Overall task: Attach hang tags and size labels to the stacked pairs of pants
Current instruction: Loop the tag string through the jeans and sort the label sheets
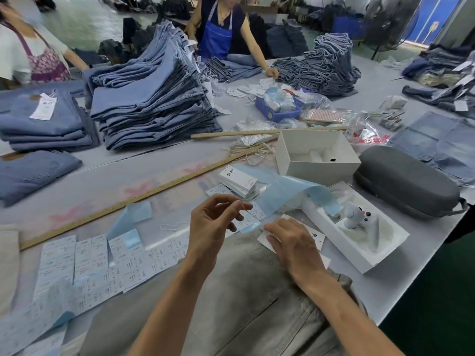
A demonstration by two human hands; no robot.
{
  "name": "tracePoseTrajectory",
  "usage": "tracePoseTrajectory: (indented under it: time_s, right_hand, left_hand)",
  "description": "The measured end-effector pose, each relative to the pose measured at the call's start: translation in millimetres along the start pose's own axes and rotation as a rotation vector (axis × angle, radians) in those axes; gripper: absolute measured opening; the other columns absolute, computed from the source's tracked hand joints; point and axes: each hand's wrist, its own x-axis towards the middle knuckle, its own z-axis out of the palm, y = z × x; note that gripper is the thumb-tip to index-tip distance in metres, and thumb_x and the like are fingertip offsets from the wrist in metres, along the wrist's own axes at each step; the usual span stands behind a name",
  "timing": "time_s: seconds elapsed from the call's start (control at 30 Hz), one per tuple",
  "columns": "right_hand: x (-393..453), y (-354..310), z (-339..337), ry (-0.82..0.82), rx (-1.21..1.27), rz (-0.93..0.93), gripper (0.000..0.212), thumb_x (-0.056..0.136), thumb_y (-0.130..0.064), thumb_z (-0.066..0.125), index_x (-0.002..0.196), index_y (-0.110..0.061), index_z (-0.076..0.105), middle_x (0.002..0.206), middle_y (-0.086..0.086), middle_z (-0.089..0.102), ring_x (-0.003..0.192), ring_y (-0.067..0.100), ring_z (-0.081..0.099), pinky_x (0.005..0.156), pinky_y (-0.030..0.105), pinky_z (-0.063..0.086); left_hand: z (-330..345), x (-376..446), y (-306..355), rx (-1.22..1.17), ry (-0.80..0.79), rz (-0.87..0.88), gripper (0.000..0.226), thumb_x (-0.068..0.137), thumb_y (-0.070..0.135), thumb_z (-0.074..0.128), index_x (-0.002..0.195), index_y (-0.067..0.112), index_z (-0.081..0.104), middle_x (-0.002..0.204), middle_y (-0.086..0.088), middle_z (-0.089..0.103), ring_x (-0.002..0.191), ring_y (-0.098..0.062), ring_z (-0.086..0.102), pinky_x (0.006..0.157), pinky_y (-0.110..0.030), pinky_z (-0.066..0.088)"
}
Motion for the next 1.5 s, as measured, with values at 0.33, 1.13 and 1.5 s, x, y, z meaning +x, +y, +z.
tracePoseTrajectory:
  time_s: [0.33,1.13,1.5]
  right_hand:
    - [5,8,-1,0.031,0.255,0.244,0.009,0.094,-0.015,0.070,0.085,-0.019,0.069,0.081,-0.007,0.069,0.077,0.011,0.063,0.071,0.023,0.050]
    - [-12,-6,-23,0.006,1.184,0.664,0.015,0.097,-0.014,0.066,0.089,-0.020,0.076,0.084,0.007,0.074,0.079,0.014,0.068,0.075,0.022,0.055]
    - [-17,-5,-20,0.011,0.865,0.541,0.010,0.097,-0.023,0.068,0.091,-0.030,0.072,0.085,-0.009,0.073,0.080,0.010,0.069,0.076,0.025,0.059]
  left_hand:
    - [17,2,-11,0.134,0.007,0.016,0.016,0.090,0.006,0.075,0.094,0.021,0.080,0.086,0.002,0.076,0.075,-0.009,0.063,0.057,-0.022,0.050]
    - [32,-10,-28,0.780,-0.250,0.298,0.044,0.086,0.019,0.082,0.107,0.034,0.047,0.089,0.016,0.074,0.071,-0.001,0.062,0.062,-0.024,0.053]
    - [30,-12,-25,0.869,-0.292,0.341,0.051,0.085,0.021,0.082,0.114,0.036,0.043,0.092,0.012,0.075,0.073,-0.009,0.065,0.066,-0.036,0.060]
